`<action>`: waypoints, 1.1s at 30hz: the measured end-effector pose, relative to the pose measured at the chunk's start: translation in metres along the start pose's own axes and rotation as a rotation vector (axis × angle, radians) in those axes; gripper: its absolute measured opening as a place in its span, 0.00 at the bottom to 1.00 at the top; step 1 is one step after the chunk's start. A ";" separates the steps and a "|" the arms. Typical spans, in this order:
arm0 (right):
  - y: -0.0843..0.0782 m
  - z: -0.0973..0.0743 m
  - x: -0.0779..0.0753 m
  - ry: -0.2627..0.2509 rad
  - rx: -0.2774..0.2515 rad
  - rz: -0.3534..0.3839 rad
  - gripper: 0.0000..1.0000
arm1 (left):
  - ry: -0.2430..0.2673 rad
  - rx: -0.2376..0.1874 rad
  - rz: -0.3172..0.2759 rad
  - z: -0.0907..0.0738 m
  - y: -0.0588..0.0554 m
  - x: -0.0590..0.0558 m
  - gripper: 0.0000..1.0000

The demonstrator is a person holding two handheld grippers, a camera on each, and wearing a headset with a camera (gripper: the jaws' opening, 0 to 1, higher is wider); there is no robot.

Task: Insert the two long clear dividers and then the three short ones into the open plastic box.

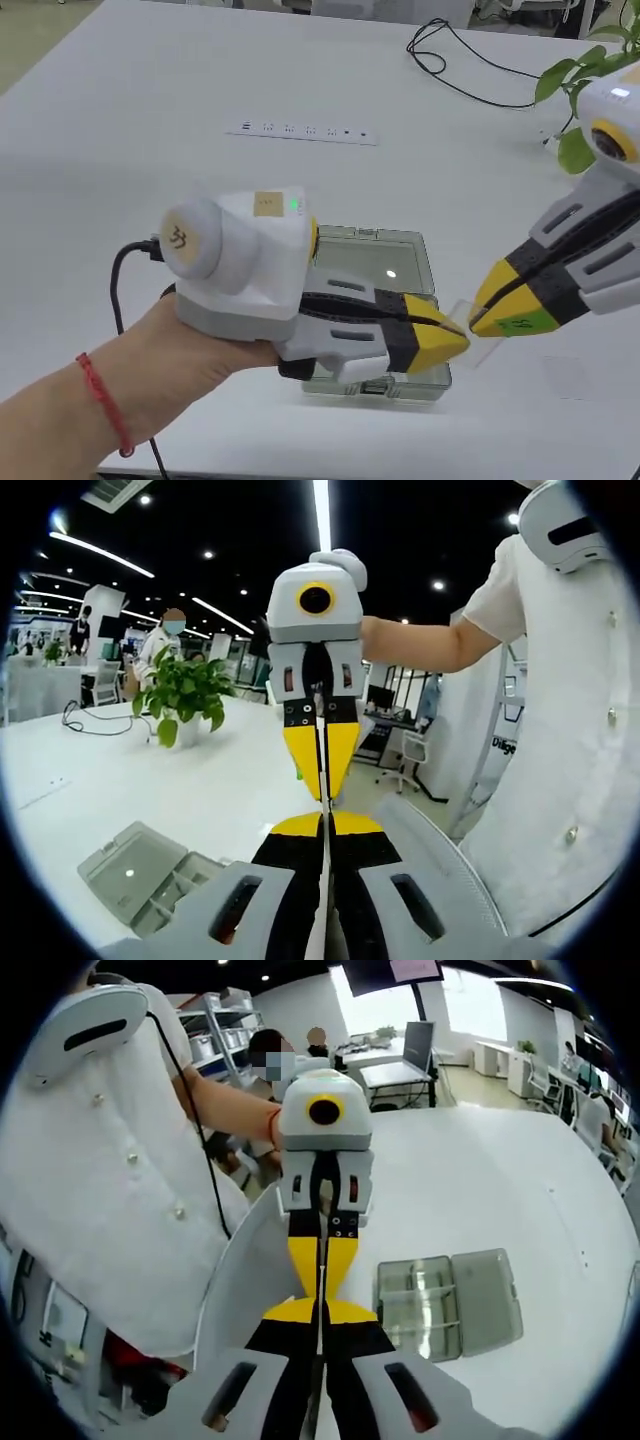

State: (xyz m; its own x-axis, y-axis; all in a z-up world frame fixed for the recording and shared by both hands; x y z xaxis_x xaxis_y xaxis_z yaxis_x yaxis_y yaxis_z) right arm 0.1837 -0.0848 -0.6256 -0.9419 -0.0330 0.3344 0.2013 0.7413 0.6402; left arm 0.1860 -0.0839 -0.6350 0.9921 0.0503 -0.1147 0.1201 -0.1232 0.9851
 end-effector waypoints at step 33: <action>0.005 -0.013 -0.030 -0.115 -0.041 0.000 0.03 | 0.165 0.098 0.008 -0.039 -0.027 0.025 0.34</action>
Point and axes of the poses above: the centre of the closed fingertips' face, and the gripper's own axes: z roughly forward along the fingers, x roughly to its left, y roughly out of its top, the point moved 1 cm from there along -z, roughly backward along the fingers, and after that the axes turned 7 degrees about z, right-handed, at the moved point
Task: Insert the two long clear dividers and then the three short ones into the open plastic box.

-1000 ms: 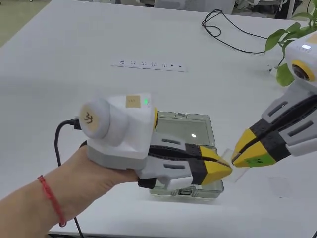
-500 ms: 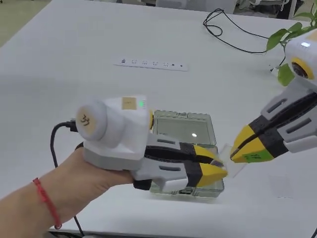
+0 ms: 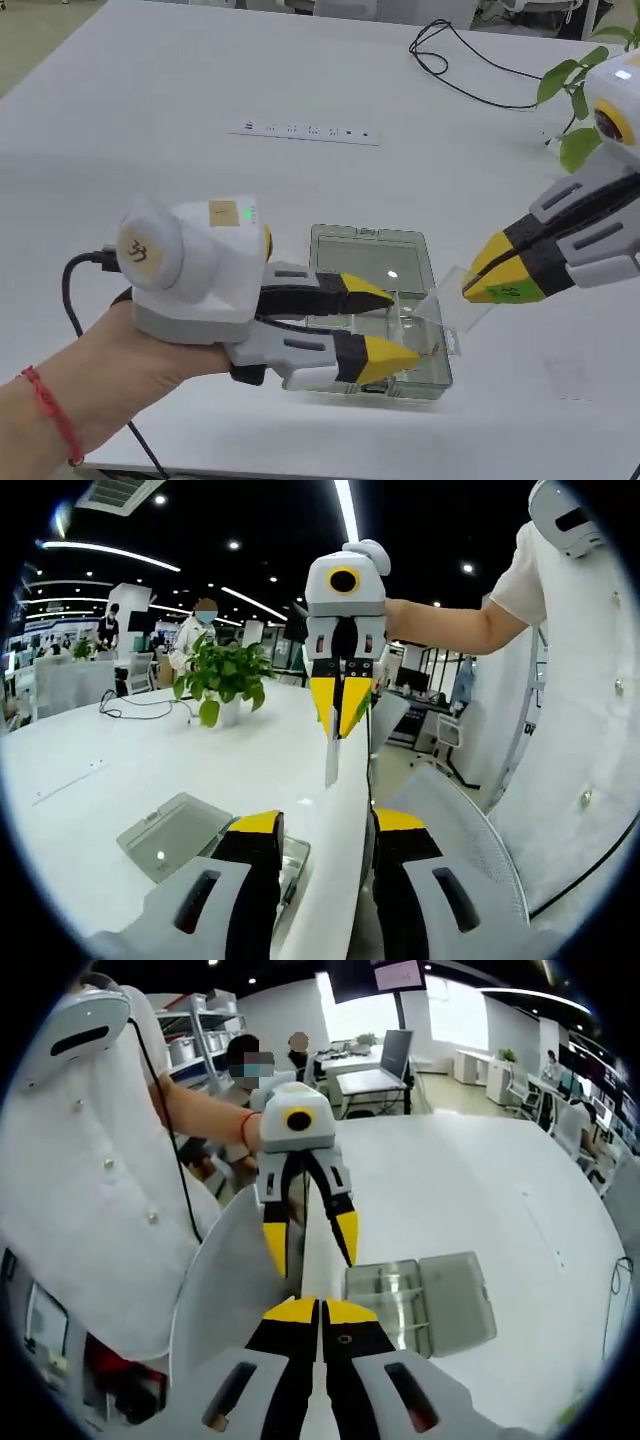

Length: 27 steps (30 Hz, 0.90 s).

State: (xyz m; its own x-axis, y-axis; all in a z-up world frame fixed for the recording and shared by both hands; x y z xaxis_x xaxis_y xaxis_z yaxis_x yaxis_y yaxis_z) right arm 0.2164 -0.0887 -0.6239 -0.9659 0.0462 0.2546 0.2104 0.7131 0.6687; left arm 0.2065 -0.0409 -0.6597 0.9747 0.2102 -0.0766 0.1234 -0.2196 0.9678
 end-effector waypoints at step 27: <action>-0.013 0.041 -0.058 -0.124 0.011 -0.001 0.03 | 0.095 0.116 0.022 -0.026 -0.043 0.023 0.92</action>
Point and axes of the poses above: the centre of the closed fingertips' face, and the gripper's own axes: z roughly forward along the fingers, x roughly to its left, y roughly out of its top, the point moved 1 cm from there along -z, roughly backward along the fingers, and after that the axes turned 7 degrees about z, right-handed, at the moved point
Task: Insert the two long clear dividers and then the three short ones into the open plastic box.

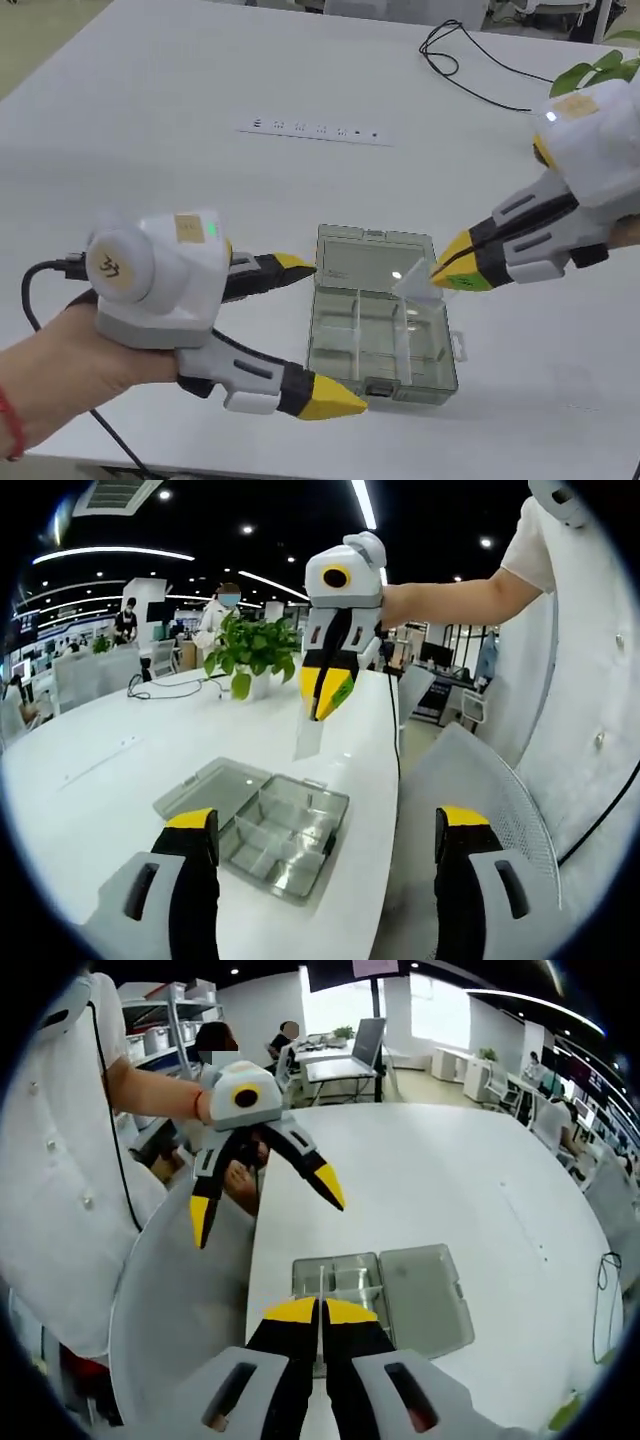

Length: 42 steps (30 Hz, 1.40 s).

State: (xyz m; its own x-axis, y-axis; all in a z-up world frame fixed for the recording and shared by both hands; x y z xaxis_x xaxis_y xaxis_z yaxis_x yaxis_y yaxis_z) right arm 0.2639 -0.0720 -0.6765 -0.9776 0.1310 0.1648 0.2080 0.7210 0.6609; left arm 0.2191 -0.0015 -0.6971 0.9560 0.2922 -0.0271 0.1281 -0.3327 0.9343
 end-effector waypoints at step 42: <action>-0.040 0.071 -0.018 -0.026 0.051 -0.077 0.03 | 0.026 0.007 -0.048 -0.005 -0.011 0.001 0.99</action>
Point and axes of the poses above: the centre of the closed fingertips' face, and the gripper's own axes: z roughly forward along the fingers, x roughly to its left, y roughly out of its top, the point moved 1 cm from there along -z, roughly backward along the fingers, and after that the axes turned 7 degrees about z, right-handed, at the moved point
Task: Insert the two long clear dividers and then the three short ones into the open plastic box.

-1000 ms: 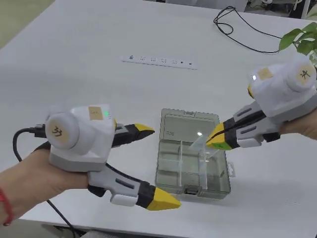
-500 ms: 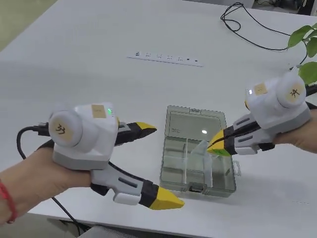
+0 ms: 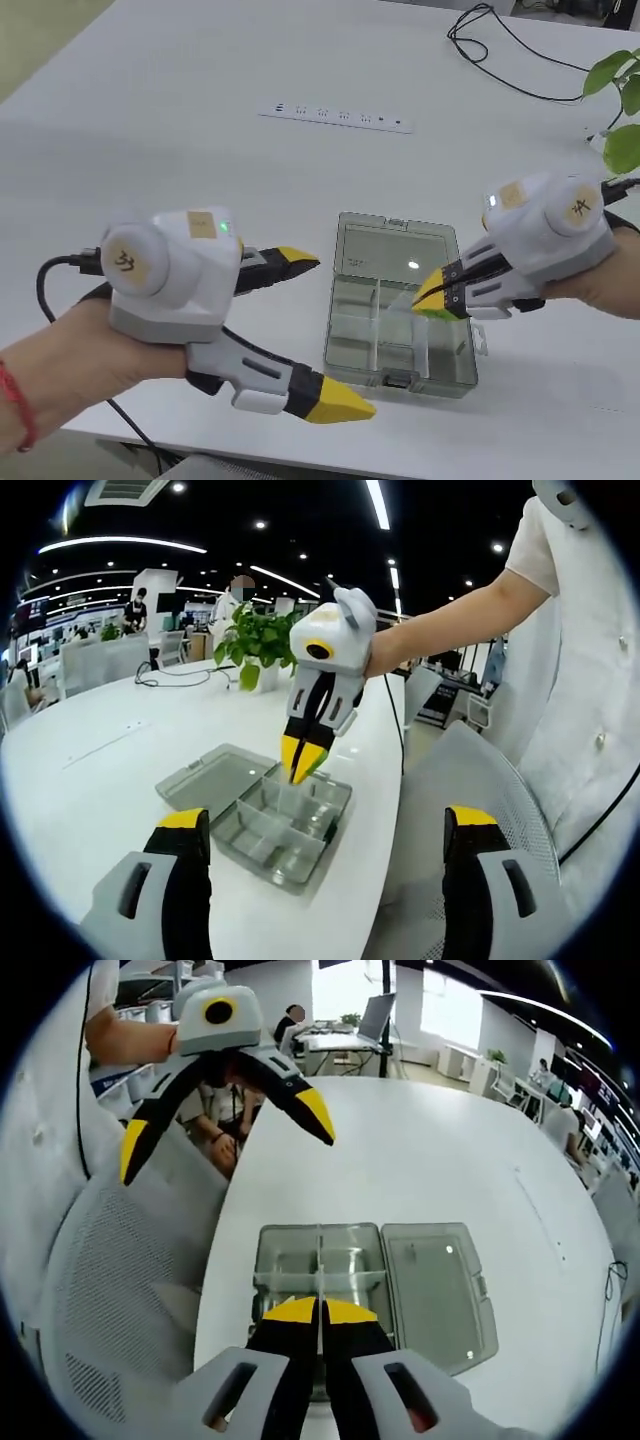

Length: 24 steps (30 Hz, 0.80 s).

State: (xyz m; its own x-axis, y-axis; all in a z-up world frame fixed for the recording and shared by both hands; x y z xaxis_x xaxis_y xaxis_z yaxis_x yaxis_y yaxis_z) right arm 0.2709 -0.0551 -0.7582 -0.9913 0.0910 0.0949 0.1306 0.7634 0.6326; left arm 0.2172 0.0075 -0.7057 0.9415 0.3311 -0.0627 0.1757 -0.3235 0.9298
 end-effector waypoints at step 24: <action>-0.020 0.036 -0.006 0.012 0.121 -0.038 0.03 | -0.008 0.002 -0.005 0.002 -0.003 -0.001 0.99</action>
State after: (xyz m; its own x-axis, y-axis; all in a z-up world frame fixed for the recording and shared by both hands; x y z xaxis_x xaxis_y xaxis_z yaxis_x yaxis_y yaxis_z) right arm 0.2741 -0.0481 -0.7990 -0.9952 0.0535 0.0822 0.0895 0.8379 0.5384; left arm 0.2163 0.0068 -0.7091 0.9429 0.3255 -0.0708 0.1815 -0.3236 0.9286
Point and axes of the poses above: the centre of the closed fingertips' face, and the gripper's own axes: z roughly forward along the fingers, x roughly to its left, y roughly out of its top, the point moved 1 cm from there along -z, roughly backward along the fingers, and after that the axes turned 7 degrees about z, right-handed, at the moved point
